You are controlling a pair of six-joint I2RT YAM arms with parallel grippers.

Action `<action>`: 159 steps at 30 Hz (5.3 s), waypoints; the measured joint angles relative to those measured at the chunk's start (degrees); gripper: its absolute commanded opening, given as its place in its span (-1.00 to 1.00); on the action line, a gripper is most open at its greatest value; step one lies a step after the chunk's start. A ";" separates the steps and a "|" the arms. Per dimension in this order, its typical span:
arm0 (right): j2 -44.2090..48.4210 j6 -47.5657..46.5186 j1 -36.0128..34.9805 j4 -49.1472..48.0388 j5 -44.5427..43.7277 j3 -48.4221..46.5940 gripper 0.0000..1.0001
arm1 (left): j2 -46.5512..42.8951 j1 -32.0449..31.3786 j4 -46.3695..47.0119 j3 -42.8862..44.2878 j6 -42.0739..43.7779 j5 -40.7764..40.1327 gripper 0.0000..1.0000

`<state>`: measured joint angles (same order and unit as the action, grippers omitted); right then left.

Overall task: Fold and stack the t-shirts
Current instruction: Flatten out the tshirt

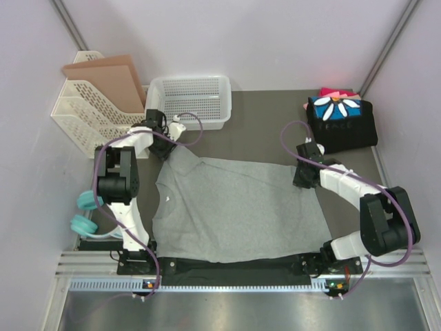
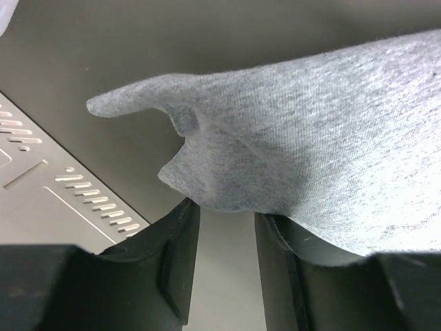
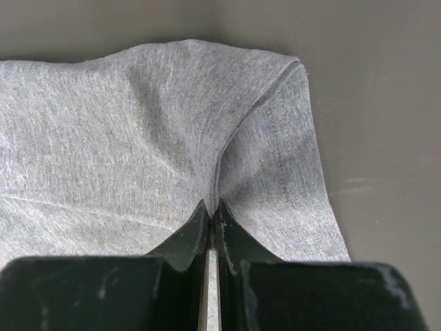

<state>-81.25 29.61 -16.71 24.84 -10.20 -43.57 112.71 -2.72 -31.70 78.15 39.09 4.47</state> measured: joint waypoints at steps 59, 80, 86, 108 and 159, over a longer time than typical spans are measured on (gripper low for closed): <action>35.76 -4.13 0.00 21.38 0.02 -35.78 -1.00 | -42.75 2.10 -31.69 38.56 -6.01 6.60 -1.00; 51.45 -7.43 2.27 44.02 10.14 -69.92 -1.00 | -63.52 5.75 -42.38 62.58 -4.61 1.18 -1.00; 51.47 -6.29 2.38 44.15 8.24 -64.92 -1.00 | -66.64 6.71 -39.60 52.87 -4.68 2.03 -1.00; 6.49 -0.96 5.27 9.31 -3.98 -13.05 -1.00 | -5.40 1.88 -17.03 20.48 3.34 -7.43 -1.00; -17.84 -5.05 8.98 5.18 -7.26 -30.53 -0.51 | -23.69 -17.14 -23.12 17.07 -7.17 -15.04 0.65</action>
<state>-99.09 24.56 -7.73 30.02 -17.45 -74.11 89.01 -19.86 -54.83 95.22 31.92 -10.57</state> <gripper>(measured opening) 0.052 0.832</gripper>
